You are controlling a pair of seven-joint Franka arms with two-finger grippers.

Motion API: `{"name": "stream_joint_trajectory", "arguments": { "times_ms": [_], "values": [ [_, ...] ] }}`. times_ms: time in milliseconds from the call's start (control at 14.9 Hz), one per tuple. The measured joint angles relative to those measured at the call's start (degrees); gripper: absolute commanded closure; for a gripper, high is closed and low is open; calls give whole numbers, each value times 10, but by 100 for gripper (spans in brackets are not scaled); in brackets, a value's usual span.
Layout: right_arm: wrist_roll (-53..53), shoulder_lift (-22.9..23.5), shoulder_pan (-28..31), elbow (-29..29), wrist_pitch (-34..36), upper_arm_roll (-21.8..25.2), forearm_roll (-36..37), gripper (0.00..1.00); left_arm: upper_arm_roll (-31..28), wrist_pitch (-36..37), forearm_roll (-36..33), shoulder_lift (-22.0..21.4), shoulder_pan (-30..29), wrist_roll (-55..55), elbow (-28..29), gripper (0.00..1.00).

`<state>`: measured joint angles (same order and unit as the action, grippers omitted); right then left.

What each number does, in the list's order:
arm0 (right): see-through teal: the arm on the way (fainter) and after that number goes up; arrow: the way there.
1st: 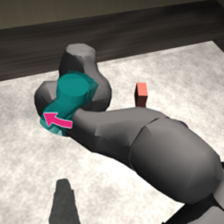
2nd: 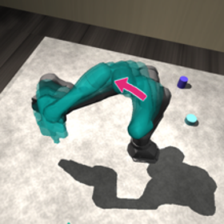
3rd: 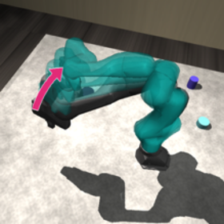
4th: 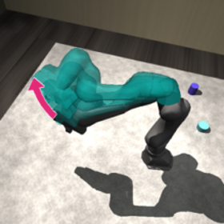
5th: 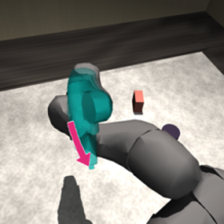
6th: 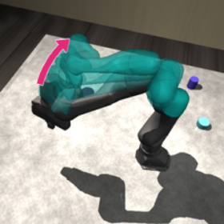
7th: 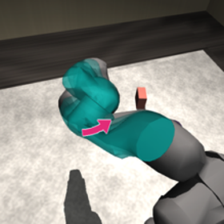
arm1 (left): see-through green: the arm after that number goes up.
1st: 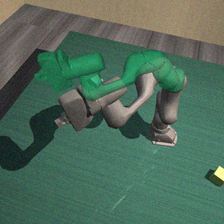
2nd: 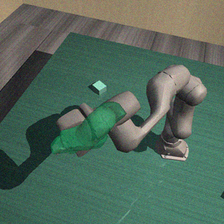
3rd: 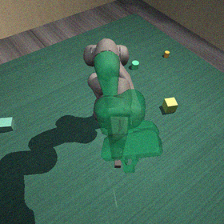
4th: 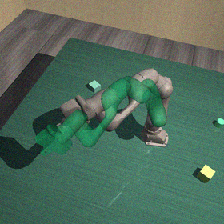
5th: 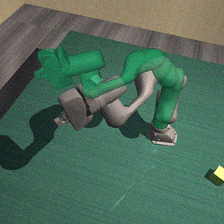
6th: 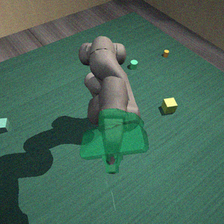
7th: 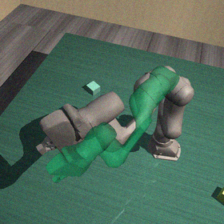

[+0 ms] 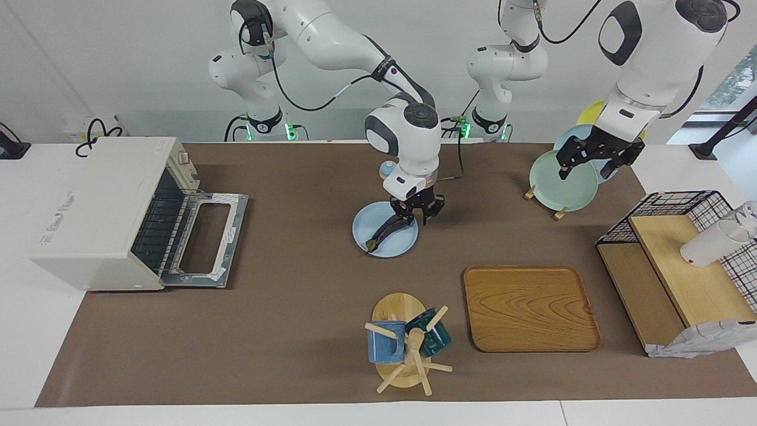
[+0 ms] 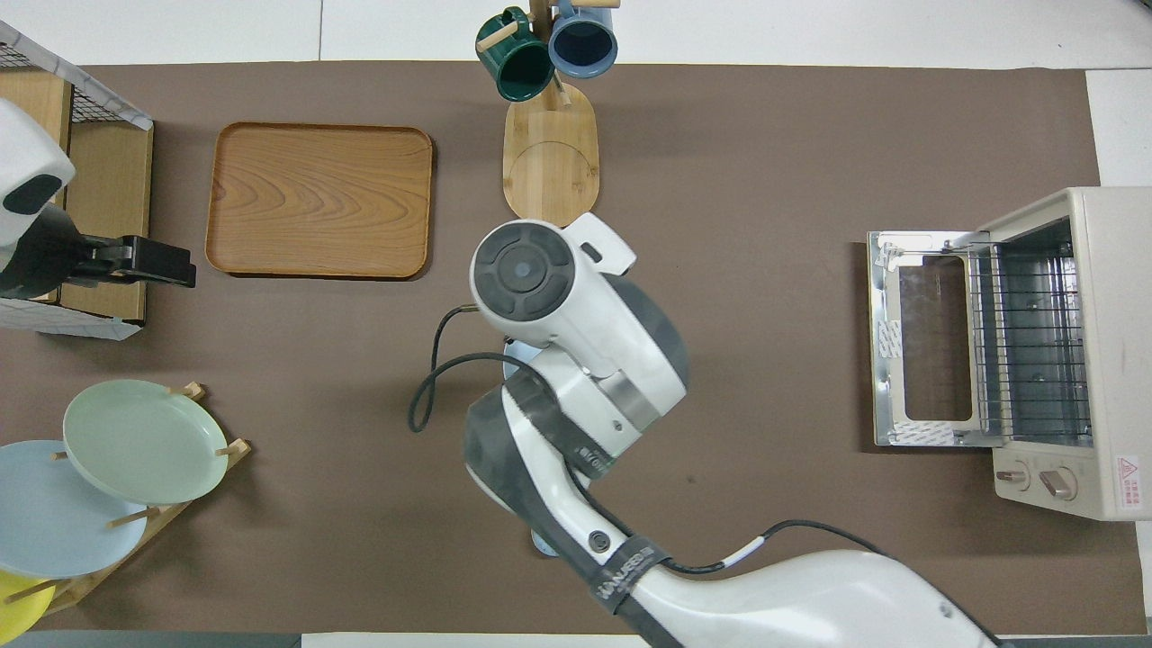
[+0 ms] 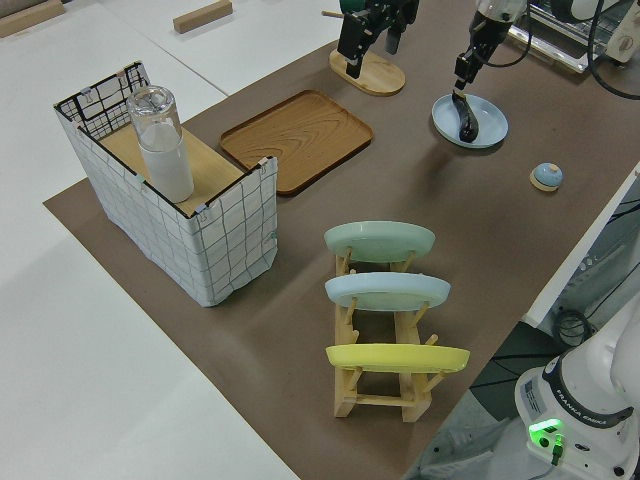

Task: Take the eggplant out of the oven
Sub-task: 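Set the plate down with the right gripper while the left gripper approaches, then grasp the eggplant with the left gripper while the right gripper withdraws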

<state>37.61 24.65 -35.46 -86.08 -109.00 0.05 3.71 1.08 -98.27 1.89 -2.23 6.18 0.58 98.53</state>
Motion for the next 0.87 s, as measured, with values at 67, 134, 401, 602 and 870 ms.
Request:
{"name": "stream_joint_trajectory", "arguments": {
  "times_ms": [67,134,401,602,870],
  "values": [
    [-31,-14,25,-4,21,0,0,94,0,-3,1,1,10,0,2,0],
    [-58,-28,47,-12,34,1,0,100,1,-7,3,2,21,0,4,0],
    [-142,-77,115,-82,45,2,1,100,3,-34,28,7,65,0,23,0],
    [-151,-99,141,-143,41,3,27,100,4,-64,44,24,110,0,36,0],
    [-151,-130,161,-246,-19,3,87,100,5,-102,56,73,185,-11,43,0]
  ]
}}
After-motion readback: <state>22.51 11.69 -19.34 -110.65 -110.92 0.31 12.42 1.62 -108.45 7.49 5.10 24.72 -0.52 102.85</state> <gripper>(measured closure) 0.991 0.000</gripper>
